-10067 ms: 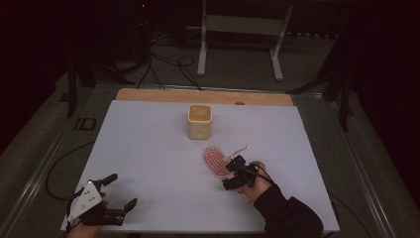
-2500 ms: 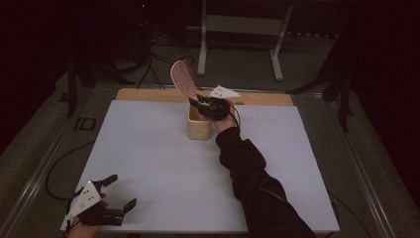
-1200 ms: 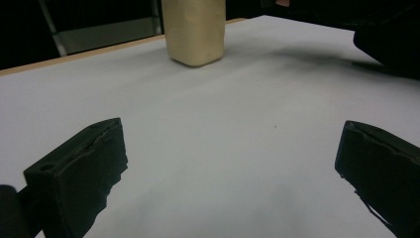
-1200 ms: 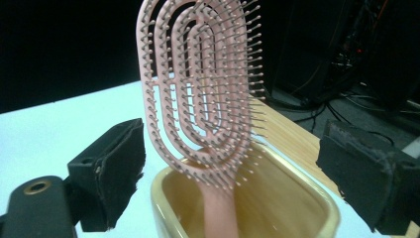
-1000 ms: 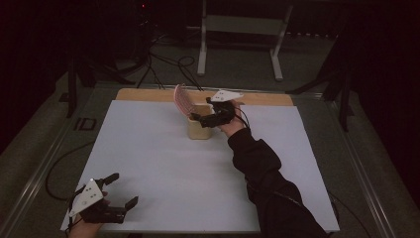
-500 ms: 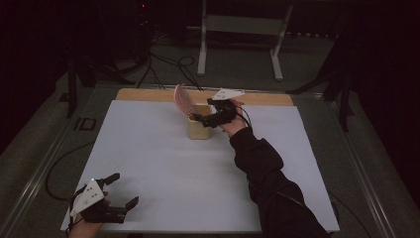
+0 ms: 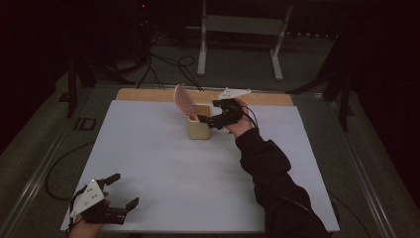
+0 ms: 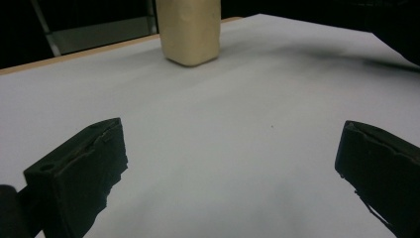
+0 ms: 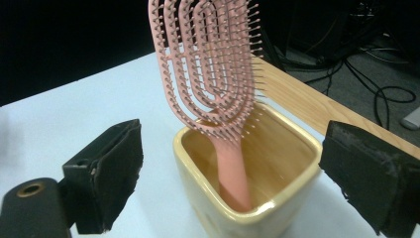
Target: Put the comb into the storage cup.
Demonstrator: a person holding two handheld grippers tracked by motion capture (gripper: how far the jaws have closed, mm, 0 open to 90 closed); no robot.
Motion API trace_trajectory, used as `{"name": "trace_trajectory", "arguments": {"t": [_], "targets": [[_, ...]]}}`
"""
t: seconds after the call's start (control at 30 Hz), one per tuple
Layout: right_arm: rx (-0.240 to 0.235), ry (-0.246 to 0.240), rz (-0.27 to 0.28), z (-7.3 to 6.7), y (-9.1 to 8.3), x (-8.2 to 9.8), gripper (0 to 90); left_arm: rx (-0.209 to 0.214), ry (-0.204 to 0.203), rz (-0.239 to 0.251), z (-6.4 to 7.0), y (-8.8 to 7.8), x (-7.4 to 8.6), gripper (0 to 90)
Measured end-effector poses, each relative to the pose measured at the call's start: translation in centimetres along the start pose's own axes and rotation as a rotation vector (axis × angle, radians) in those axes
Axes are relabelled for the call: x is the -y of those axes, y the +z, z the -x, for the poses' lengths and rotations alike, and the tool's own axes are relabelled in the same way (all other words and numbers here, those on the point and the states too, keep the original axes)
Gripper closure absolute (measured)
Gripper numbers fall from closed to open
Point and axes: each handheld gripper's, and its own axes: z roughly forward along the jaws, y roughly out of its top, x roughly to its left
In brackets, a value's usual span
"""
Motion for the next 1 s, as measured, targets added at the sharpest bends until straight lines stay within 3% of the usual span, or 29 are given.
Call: {"name": "trace_trajectory", "arguments": {"t": [0.47, 1.0], "targets": [[0.002, 0.008, 0.013, 0.1, -2.7, 1.0, 9.0, -0.002, 0.004, -0.004, 0.1, 0.1, 0.0, 0.0], [0.014, 0.016, 0.002, -0.2, -5.8, 3.7, 9.0, -0.003, 0.001, -0.006, 0.0, 0.1, 0.0, 0.0]]}}
